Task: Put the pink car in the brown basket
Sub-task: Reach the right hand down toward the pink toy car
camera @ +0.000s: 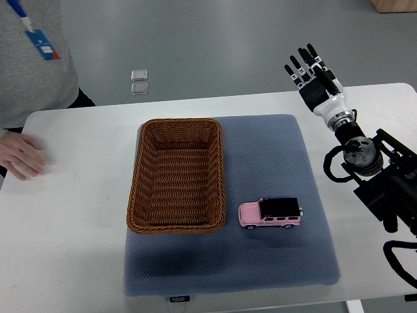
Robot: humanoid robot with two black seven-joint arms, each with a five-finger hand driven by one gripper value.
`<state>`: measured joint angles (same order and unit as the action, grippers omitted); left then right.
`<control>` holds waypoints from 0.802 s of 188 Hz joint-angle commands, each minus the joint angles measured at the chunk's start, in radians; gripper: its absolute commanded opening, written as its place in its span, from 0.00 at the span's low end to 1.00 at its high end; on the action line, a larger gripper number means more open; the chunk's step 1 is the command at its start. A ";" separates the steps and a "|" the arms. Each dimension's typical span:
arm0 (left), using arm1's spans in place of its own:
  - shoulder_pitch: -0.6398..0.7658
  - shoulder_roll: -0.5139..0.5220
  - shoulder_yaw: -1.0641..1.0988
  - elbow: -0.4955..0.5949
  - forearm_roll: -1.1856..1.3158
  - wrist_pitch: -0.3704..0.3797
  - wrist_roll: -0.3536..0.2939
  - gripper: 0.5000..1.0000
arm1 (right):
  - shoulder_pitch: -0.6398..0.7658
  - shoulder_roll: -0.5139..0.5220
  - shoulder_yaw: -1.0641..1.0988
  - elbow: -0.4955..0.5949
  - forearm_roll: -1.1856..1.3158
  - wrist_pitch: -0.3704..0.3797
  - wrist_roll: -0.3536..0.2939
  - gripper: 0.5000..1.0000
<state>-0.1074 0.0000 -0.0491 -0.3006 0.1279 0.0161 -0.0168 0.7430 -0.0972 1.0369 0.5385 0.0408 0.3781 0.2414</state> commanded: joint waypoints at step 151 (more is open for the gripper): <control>0.000 0.000 -0.001 0.000 -0.001 -0.002 0.000 1.00 | 0.093 -0.585 -0.632 0.689 -1.002 0.065 -0.073 0.81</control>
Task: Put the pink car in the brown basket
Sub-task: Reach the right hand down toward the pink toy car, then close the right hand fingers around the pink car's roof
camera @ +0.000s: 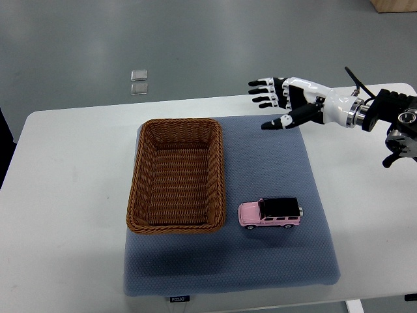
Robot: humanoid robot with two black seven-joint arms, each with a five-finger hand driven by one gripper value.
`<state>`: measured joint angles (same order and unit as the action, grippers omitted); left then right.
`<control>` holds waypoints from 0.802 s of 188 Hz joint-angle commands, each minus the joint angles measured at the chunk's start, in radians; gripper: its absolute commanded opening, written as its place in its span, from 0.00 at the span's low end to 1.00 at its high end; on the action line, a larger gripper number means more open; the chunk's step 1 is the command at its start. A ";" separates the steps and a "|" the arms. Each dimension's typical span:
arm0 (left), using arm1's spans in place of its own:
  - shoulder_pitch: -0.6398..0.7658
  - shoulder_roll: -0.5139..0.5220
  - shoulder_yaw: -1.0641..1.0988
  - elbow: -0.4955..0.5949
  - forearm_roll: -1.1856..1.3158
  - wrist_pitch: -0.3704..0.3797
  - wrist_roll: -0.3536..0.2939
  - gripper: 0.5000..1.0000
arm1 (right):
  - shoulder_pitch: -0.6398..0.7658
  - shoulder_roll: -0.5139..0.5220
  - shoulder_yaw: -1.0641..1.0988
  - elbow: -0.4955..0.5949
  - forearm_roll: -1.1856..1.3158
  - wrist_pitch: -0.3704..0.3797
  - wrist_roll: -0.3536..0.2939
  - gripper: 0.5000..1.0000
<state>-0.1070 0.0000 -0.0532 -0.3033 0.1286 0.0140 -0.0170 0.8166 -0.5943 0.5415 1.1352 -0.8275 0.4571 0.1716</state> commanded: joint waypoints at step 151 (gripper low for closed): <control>0.001 0.000 0.004 0.004 -0.001 0.001 0.002 1.00 | -0.151 -0.162 -0.199 0.299 -0.265 -0.212 -0.035 0.81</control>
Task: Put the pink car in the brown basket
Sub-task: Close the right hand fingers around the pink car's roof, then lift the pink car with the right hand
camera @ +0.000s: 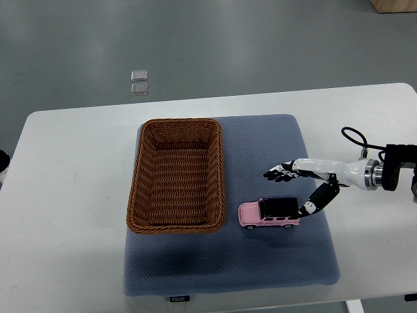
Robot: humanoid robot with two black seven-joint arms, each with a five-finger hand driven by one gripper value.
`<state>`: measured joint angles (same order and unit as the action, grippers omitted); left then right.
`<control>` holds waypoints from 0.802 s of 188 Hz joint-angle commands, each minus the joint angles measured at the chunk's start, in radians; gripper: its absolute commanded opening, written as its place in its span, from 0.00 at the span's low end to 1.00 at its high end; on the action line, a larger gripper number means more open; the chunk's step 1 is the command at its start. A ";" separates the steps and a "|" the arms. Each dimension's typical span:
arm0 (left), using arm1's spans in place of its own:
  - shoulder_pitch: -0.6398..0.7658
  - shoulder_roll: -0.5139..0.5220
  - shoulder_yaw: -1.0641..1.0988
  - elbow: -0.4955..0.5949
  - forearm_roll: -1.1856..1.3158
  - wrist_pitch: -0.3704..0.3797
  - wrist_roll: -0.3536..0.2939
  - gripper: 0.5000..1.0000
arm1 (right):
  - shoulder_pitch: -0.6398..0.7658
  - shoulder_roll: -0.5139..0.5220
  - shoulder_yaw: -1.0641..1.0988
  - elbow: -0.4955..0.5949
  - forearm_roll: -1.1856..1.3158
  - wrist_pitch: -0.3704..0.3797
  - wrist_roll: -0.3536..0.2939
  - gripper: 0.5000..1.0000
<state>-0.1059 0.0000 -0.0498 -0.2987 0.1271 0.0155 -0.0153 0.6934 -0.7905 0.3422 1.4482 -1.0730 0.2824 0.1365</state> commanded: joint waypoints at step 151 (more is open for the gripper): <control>0.000 0.000 -0.001 0.003 0.000 0.000 0.000 1.00 | -0.094 0.073 0.006 -0.057 -0.101 -0.106 0.003 0.00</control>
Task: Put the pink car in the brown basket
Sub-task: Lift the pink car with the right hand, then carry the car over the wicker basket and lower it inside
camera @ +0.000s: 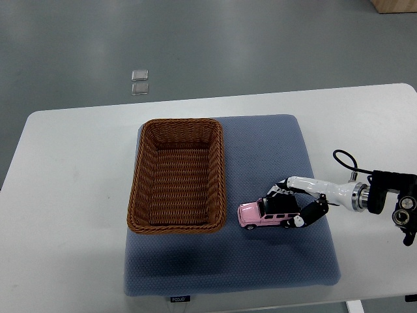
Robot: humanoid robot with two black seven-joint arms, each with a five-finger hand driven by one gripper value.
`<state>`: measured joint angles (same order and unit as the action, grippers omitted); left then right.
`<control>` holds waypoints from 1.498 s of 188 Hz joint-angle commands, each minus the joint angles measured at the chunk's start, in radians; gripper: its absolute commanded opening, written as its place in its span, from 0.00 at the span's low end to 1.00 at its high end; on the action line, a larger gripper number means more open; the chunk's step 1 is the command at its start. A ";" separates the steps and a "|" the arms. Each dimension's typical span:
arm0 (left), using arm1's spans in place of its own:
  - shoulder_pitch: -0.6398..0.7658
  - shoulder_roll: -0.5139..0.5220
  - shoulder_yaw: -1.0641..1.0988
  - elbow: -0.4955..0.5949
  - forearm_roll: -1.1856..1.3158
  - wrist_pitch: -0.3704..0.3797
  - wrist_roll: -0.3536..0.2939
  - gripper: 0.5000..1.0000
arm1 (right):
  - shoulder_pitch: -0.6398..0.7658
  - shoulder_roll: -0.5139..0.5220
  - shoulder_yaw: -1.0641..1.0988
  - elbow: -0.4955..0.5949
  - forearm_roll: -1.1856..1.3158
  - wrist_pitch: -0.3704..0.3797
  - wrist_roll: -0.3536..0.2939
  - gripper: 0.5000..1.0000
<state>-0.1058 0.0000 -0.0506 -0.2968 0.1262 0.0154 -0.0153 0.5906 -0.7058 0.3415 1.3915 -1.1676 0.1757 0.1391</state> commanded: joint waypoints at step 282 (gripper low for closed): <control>0.000 0.000 0.000 0.001 0.000 0.000 0.000 1.00 | 0.508 0.574 -0.220 -0.532 0.105 0.036 0.011 0.00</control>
<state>-0.1058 0.0000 -0.0512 -0.2963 0.1259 0.0151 -0.0153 1.1037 -0.1503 0.1564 0.8656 -1.0643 0.2310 0.1489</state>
